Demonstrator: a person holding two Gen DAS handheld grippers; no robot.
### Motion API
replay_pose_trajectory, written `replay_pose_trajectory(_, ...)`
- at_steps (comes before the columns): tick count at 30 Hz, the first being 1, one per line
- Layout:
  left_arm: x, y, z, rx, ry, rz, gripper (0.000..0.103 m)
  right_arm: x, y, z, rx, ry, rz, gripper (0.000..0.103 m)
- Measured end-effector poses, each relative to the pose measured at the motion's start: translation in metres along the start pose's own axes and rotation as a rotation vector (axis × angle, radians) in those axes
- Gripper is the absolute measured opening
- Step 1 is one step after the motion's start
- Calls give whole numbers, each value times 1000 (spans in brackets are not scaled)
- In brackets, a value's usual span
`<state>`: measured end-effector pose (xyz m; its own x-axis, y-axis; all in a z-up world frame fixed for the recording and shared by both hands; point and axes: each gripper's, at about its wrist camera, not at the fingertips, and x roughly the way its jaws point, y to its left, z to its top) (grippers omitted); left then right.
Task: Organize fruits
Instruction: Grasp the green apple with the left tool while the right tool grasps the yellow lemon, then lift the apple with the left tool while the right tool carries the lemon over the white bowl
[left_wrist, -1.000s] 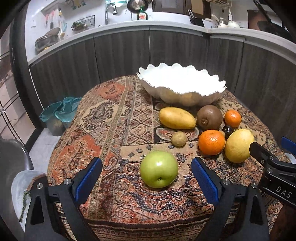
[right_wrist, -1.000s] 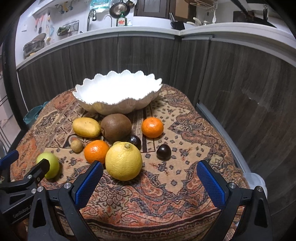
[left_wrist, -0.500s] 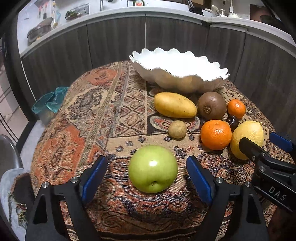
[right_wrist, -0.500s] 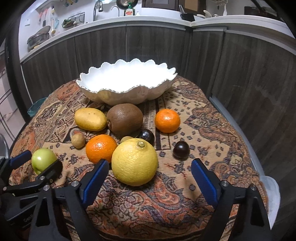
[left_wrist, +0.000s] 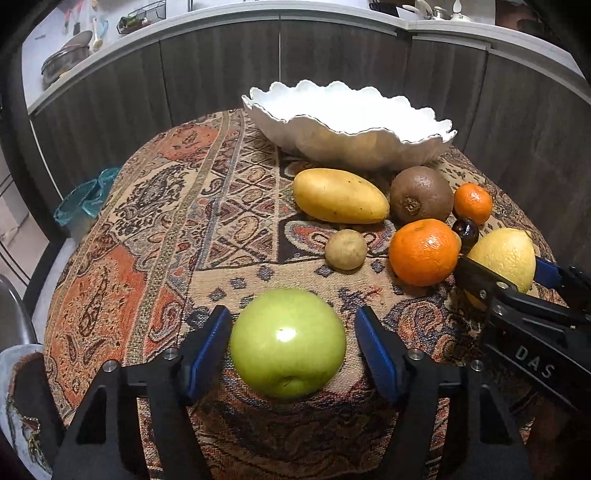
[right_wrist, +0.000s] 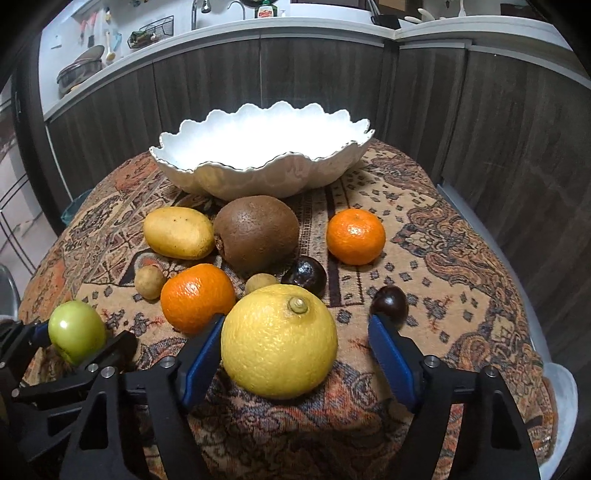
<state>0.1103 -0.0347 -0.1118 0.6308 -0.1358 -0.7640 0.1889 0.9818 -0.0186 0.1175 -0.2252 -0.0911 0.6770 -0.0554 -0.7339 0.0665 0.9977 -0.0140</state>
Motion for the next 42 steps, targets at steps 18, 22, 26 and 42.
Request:
replay_pose_trajectory(18, -11, 1, -2, 12, -38, -29, 47, -2, 6, -2, -16, 8, 53, 56)
replay_pose_trajectory(22, -16, 0, -1, 19, -46, -32, 47, -8, 4, -3, -11, -3, 52, 56)
replay_pose_trajectory(26, -22, -2, 1, 25, -60, -29, 47, -15, 3, -1, -7, -18, 50, 56)
replay_pose_trajectory(42, -46, -10, 27, 58, -138, -35, 47, -42, -11, 17, 9, -107, 26, 56)
